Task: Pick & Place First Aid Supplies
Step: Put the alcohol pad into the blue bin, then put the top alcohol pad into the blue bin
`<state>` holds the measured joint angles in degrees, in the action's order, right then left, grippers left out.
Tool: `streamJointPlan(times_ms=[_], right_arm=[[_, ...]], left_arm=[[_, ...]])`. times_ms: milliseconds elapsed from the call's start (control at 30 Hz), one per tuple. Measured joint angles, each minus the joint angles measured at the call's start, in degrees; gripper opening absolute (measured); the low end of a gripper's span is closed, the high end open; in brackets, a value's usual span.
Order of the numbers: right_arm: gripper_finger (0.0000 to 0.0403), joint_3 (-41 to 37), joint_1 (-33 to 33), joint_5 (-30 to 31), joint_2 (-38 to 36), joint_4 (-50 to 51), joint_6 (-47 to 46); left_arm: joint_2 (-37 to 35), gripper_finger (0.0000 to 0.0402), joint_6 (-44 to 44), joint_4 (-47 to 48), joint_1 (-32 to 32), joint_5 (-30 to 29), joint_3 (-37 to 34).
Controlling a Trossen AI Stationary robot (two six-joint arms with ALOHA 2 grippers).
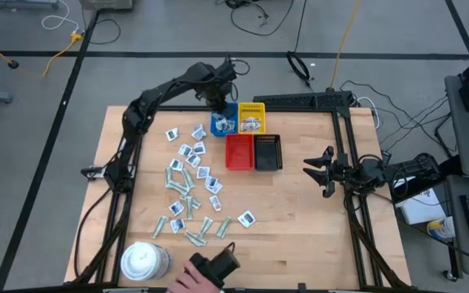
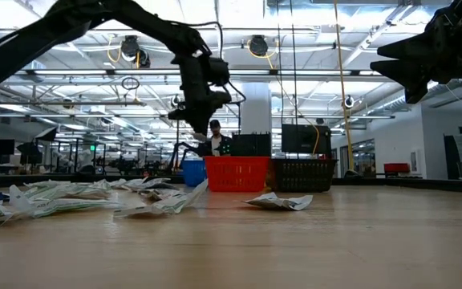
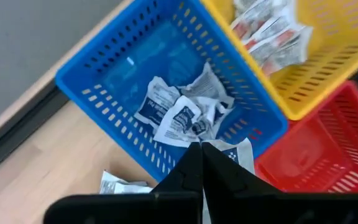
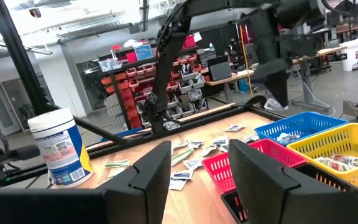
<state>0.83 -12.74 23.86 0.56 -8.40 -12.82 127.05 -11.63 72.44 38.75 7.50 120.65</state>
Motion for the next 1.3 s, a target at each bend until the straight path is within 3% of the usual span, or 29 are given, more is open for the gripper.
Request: streamJointPlan(times_ms=[300,667,800,1100,1300], right_arm=[[0.0155,0.0,-0.02,0.0,0.0,0.02,0.0],[0.0155,0.0,-0.01,0.0,-0.02,0.02,0.02],[0.0155,0.02,-0.02,0.0,-0.02,0.02,0.0],[0.0155,0.0,0.0,0.0,-0.01,0.02,0.0],[0.0155,0.0,0.0,0.0,-0.02,0.02,0.01]], left_arm=[[5.09,0.0,-0.02,-2.71,0.46,-4.73,-0.12],[5.85,0.0036,1.35,-6.49,0.39,-4.14,-0.16],[5.85,0.0081,3.54,-6.56,0.45,-1.06,-0.16],[5.85,0.0229,3.57,-5.9,0.45,0.02,-0.16],[5.71,0.0274,3.44,-5.06,0.28,0.52,-0.18]])
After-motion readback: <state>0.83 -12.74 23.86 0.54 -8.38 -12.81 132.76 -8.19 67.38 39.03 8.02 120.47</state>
